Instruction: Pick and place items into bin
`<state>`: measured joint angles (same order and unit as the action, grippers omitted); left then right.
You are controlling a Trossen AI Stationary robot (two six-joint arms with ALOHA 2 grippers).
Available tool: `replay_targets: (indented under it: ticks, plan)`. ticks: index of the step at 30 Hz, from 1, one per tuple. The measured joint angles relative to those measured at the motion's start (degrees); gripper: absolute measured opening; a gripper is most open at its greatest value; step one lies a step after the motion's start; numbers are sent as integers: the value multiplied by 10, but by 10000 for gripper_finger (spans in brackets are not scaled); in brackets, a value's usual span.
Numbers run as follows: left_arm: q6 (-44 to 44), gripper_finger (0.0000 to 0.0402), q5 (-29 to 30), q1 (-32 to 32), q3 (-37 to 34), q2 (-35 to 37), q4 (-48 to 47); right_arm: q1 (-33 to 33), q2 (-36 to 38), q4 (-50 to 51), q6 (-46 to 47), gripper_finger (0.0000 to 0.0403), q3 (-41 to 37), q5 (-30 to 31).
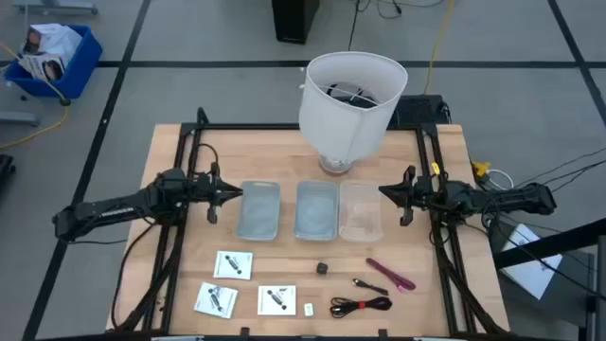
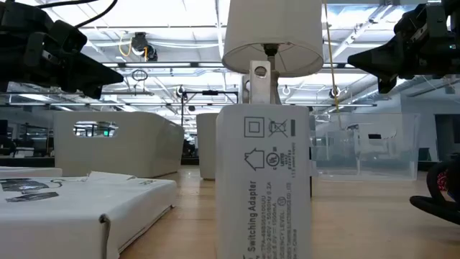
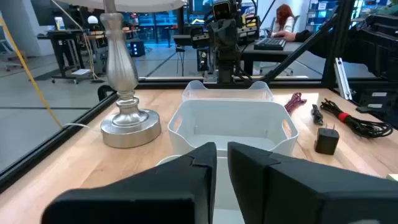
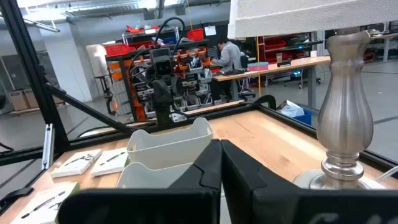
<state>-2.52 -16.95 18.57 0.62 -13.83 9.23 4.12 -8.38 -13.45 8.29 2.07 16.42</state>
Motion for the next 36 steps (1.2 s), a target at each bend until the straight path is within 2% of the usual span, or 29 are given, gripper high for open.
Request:
replay_targets:
  ticks: [36]
  plan:
    - [0,49,0,0,0,0,0,0,0,0,0,0,0,0]
